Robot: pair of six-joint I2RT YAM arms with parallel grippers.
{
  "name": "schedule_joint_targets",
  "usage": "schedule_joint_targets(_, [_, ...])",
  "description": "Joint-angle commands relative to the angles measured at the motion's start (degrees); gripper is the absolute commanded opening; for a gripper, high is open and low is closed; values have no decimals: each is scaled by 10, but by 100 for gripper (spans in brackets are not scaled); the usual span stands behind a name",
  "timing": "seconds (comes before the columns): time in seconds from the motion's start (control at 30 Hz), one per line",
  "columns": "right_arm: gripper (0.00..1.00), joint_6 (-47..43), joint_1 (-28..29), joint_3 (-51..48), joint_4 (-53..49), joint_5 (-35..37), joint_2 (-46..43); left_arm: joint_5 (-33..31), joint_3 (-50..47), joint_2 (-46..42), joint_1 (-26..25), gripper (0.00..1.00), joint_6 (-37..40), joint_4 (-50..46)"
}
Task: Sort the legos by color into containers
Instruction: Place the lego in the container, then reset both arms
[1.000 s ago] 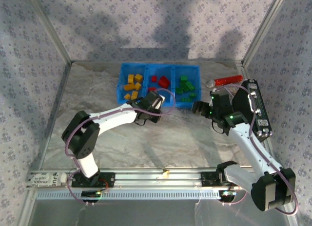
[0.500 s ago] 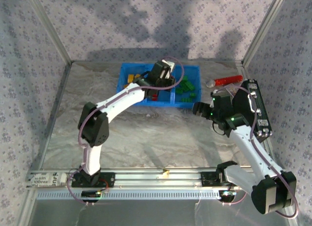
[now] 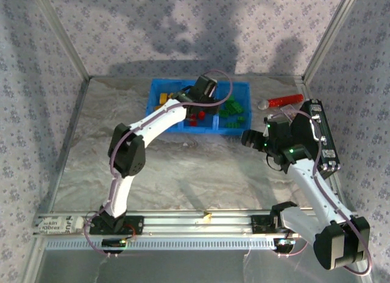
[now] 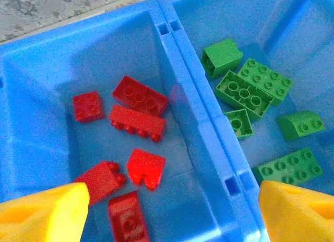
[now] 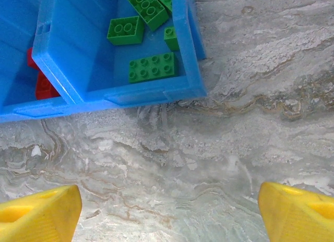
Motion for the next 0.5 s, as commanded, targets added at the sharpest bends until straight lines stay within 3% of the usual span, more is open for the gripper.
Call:
schedule_joint_targets(0.0, [90, -1, -3, -4, 2, -15, -11, -14, -34, -71, -3, 85, -1, 43])
schedule_joint_targets(0.17, [91, -9, -4, -12, 3, -20, -18, -3, -149, -139, -9, 85, -7, 109])
schedule_joint_targets(0.47, [95, -27, -4, 11, 1, 0, 15, -17, -273, -225, -9, 85, -9, 128])
